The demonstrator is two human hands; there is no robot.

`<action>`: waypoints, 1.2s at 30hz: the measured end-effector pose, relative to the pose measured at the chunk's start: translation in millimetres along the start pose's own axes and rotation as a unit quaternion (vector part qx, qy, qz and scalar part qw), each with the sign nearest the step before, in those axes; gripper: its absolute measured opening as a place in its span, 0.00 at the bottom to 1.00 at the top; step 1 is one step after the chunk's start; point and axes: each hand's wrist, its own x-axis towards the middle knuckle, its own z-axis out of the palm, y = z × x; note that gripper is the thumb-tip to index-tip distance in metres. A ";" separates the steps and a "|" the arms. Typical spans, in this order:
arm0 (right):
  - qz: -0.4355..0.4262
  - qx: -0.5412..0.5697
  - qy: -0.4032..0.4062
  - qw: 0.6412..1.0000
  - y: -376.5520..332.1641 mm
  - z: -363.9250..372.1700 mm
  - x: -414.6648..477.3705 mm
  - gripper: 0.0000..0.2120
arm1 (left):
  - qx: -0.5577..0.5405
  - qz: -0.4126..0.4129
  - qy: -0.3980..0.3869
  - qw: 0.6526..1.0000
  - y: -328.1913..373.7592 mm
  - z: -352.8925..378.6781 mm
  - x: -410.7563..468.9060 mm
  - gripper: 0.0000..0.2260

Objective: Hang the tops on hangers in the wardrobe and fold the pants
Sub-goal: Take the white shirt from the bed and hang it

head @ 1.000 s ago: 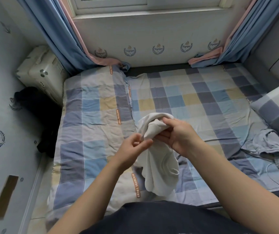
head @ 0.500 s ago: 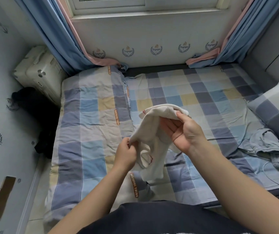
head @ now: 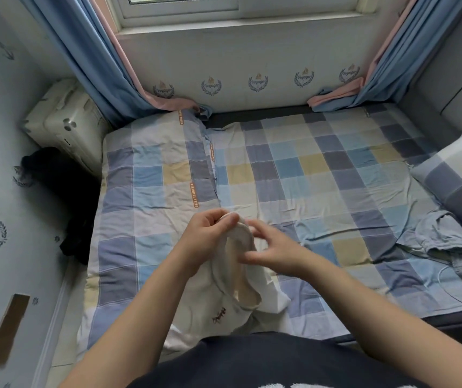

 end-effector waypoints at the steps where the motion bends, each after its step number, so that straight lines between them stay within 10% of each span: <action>1: 0.000 -0.019 0.005 1.000 0.2 6.3 2.3 0.25 | 0.007 0.003 -0.005 1.000 3.4 -2.0 -1.4 0.07; 7: -0.040 -0.098 0.116 0.988 2.6 11.5 10.9 0.07 | 0.123 0.044 -0.035 0.991 10.7 -14.0 -3.2 0.10; 14: 0.039 0.162 0.243 0.956 0.4 -23.5 8.1 0.09 | 0.458 0.071 0.101 0.880 -31.4 -24.7 10.8 0.19; 18: 0.032 -0.009 0.312 0.949 14.8 -51.7 -3.0 0.02 | 0.435 0.006 0.152 0.888 -55.3 -30.8 12.4 0.20; 24: 0.120 -0.320 0.258 0.904 48.1 -56.2 -16.0 0.05 | 0.401 -0.001 0.073 0.913 -43.2 -29.1 30.7 0.14; 33: 0.040 -0.132 0.226 0.964 22.4 54.5 2.9 0.23 | 0.384 0.088 -0.111 0.912 0.9 -53.8 40.5 0.11; 36: 0.058 -0.104 0.306 0.944 9.5 94.1 8.6 0.04 | 0.364 0.128 -0.180 0.905 19.1 -57.2 29.9 0.12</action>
